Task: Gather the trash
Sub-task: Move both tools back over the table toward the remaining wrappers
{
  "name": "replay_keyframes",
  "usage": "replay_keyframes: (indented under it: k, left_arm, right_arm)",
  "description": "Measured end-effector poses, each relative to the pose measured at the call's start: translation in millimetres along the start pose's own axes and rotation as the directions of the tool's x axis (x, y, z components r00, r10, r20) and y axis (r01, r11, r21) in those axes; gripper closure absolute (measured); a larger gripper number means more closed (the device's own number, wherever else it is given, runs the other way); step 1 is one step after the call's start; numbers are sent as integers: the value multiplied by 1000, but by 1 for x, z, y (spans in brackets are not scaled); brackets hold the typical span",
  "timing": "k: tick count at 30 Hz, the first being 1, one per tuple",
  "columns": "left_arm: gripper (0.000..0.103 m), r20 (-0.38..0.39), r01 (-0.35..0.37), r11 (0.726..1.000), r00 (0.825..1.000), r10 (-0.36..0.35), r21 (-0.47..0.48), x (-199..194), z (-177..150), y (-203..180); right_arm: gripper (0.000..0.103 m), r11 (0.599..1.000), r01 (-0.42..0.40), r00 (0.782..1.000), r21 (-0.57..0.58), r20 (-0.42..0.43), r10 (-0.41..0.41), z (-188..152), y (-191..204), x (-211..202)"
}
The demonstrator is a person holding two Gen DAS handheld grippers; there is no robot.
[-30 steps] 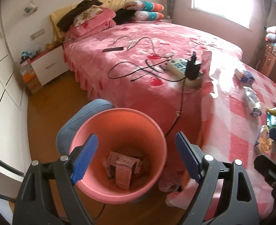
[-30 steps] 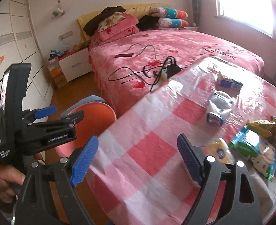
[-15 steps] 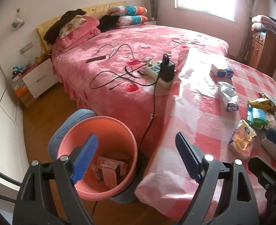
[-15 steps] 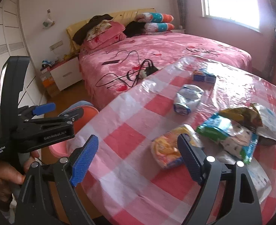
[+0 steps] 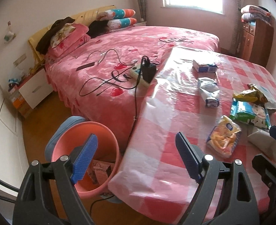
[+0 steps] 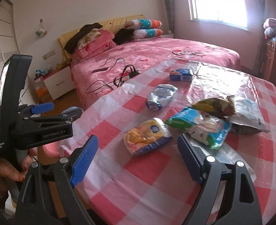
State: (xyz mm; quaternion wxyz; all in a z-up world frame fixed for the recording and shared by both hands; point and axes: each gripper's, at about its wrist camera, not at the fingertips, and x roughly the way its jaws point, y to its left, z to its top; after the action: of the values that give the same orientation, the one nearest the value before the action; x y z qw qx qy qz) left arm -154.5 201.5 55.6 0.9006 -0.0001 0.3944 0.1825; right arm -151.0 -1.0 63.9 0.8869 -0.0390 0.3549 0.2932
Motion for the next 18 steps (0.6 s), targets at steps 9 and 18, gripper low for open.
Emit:
replay_keyframes:
  k: [9, 18]
  left_arm:
    - [17, -3, 13, 998, 1000, -12, 56, -6, 1, -34]
    - [17, 0, 20, 994, 1000, -21, 111, -15, 2, -64]
  right_arm:
    - [18, 998, 24, 999, 65, 30, -26, -8, -36, -16]
    - [18, 987, 45, 998, 154, 41, -52, -18, -74, -27]
